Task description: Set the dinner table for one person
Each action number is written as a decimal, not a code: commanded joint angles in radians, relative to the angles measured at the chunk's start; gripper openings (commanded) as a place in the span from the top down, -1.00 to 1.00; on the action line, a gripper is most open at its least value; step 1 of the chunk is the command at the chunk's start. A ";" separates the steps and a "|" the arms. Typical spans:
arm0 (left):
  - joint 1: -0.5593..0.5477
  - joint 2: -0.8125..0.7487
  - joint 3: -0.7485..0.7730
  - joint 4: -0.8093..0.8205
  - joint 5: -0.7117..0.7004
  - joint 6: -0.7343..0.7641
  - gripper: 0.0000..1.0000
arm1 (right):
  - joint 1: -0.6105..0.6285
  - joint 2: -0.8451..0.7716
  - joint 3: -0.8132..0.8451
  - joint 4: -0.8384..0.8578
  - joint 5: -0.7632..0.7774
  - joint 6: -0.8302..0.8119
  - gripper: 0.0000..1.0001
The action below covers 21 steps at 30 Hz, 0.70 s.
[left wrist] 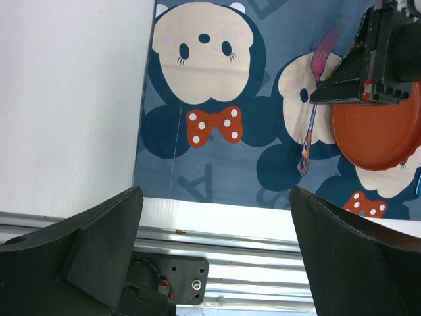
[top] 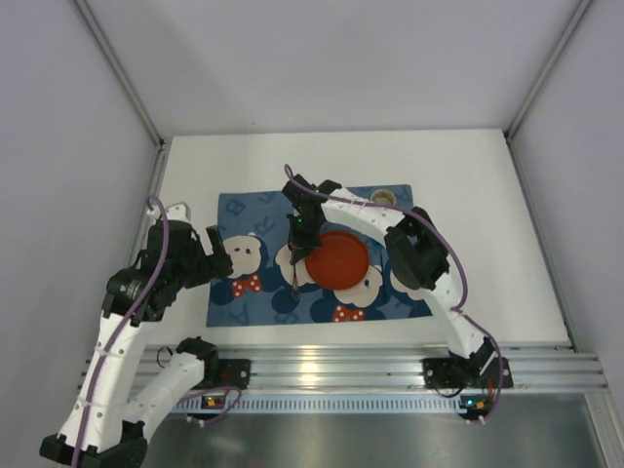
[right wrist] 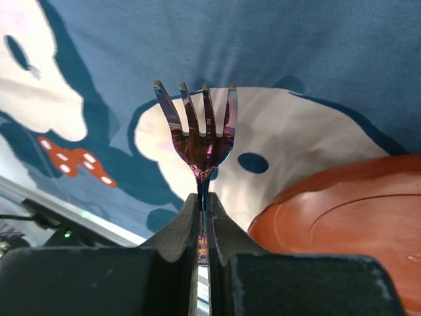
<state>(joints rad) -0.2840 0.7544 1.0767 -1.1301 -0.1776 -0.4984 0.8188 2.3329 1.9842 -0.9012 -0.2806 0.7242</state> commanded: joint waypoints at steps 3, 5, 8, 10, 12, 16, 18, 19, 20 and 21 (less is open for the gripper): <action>-0.003 -0.004 0.034 -0.016 0.004 0.009 -0.97 | 0.031 0.019 0.013 0.019 0.046 -0.029 0.92; -0.003 0.002 0.038 -0.014 0.010 0.014 -0.97 | 0.031 0.017 0.018 0.010 0.052 -0.029 0.60; -0.003 0.016 0.046 -0.005 0.012 0.024 -0.97 | 0.031 -0.004 0.027 0.005 0.058 -0.025 0.15; -0.003 0.023 0.049 0.004 0.015 0.031 -0.97 | 0.033 -0.021 0.059 -0.013 0.055 -0.022 0.02; -0.003 0.034 0.049 0.012 0.021 0.034 -0.97 | 0.034 -0.058 0.129 -0.042 0.057 -0.026 -0.09; -0.003 0.062 0.049 0.061 0.044 0.034 -0.97 | 0.031 -0.164 0.244 -0.064 0.060 -0.098 -0.29; -0.003 0.088 0.052 0.084 0.056 0.032 -0.97 | 0.031 -0.253 0.266 -0.062 0.057 -0.137 -0.45; -0.003 0.109 0.057 0.096 0.067 0.032 -0.97 | 0.033 -0.285 0.265 -0.058 0.055 -0.182 -0.47; -0.003 0.121 0.060 0.125 0.069 0.035 -0.97 | 0.034 -0.352 0.245 -0.058 0.060 -0.204 -0.50; -0.003 0.132 0.063 0.142 0.070 0.038 -0.97 | 0.034 -0.391 0.225 -0.058 0.084 -0.225 -0.52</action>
<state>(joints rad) -0.2840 0.8570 1.0977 -1.0912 -0.1349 -0.4759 0.8307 2.1727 2.1674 -0.9550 -0.2268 0.6044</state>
